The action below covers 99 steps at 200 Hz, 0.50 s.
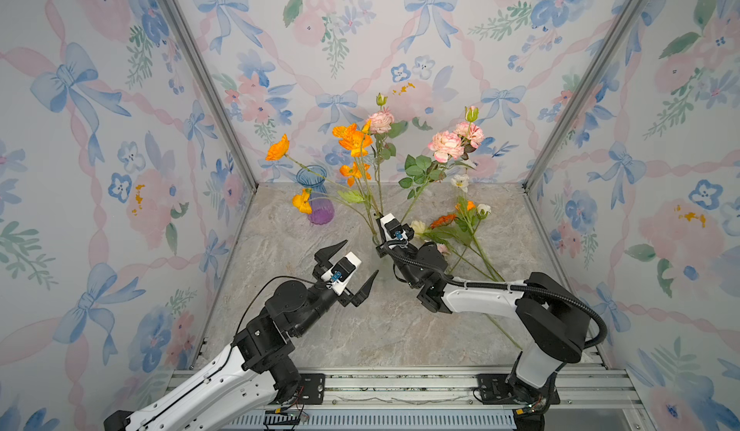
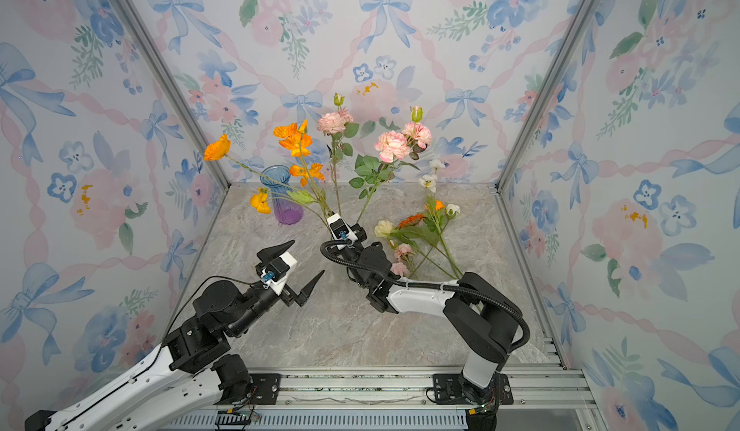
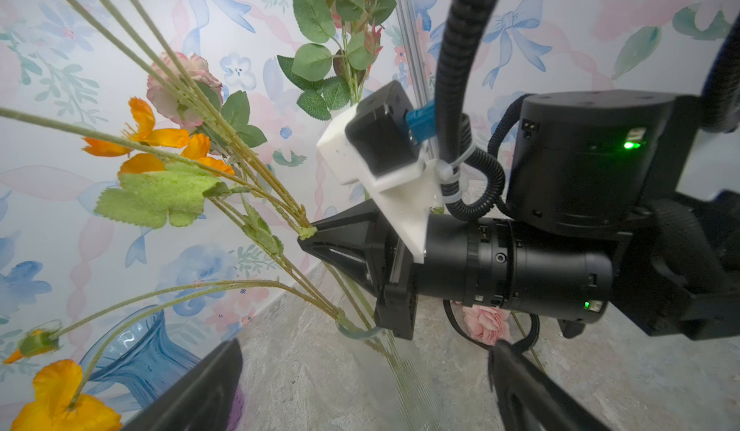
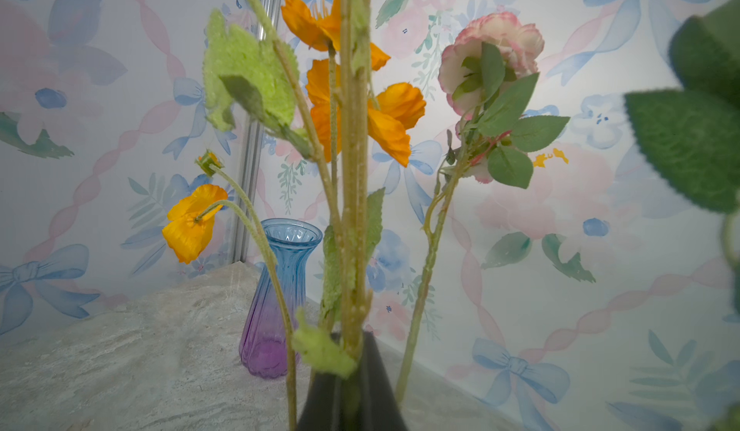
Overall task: Arrange the flowers into the vase
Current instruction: 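Open right gripper to release the poppies into the clear vase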
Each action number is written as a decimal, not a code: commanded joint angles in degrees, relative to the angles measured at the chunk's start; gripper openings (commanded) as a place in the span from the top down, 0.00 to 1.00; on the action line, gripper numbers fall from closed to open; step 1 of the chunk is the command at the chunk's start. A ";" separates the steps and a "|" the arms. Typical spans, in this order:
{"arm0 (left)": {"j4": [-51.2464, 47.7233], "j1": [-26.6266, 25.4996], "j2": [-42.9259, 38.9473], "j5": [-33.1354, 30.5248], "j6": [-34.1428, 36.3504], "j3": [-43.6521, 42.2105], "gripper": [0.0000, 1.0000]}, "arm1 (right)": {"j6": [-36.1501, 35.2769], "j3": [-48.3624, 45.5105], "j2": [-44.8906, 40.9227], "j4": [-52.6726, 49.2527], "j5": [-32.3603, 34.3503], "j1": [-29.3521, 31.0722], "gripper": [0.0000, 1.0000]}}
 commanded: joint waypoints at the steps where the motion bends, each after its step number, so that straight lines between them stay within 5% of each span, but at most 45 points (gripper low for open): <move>1: -0.14 0.36 0.25 0.66 -0.49 -0.70 0.02 | 0.36 -1.03 1.17 7.47 0.81 -0.43 0.96; 99: -0.22 0.53 0.78 0.67 -0.45 -0.74 0.02 | 1.43 -4.21 2.05 13.29 2.52 -0.06 0.85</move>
